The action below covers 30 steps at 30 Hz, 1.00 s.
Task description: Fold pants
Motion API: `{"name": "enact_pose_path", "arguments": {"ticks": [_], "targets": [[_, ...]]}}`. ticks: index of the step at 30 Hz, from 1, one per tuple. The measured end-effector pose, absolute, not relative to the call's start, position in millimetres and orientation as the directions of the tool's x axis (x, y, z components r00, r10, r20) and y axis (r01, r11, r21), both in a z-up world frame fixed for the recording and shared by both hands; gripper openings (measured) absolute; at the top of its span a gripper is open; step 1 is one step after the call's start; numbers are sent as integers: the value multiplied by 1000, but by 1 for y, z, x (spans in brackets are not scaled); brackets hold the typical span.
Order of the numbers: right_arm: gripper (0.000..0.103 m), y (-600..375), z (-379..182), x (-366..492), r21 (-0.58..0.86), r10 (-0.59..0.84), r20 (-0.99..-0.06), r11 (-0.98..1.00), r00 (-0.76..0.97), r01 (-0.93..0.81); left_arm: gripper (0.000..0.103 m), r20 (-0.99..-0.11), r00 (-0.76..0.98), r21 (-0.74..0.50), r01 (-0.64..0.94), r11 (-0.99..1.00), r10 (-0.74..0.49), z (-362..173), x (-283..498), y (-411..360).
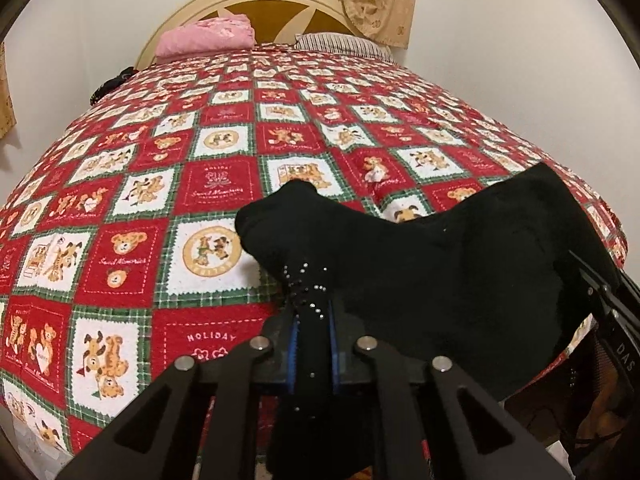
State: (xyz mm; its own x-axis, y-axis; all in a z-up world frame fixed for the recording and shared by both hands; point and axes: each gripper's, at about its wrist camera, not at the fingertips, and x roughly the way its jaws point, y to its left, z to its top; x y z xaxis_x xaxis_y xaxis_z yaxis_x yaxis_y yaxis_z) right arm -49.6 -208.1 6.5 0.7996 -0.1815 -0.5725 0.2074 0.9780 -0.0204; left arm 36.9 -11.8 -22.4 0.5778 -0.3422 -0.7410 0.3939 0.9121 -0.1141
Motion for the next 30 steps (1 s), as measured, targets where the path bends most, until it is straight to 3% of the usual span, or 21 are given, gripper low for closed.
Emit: {"name": "enact_pose_path", "arguments": {"ticks": [14,30], "targets": [[33,-203,18,-49,-5,-164,-554,981,816,194,13,-715,616,-100,380,920,-332,-8,40,-2],[33,-133,36,5,-22,7,-508,1000,862,-21,13,-690,692,-92,209,974,-214,4,65,65]]}}
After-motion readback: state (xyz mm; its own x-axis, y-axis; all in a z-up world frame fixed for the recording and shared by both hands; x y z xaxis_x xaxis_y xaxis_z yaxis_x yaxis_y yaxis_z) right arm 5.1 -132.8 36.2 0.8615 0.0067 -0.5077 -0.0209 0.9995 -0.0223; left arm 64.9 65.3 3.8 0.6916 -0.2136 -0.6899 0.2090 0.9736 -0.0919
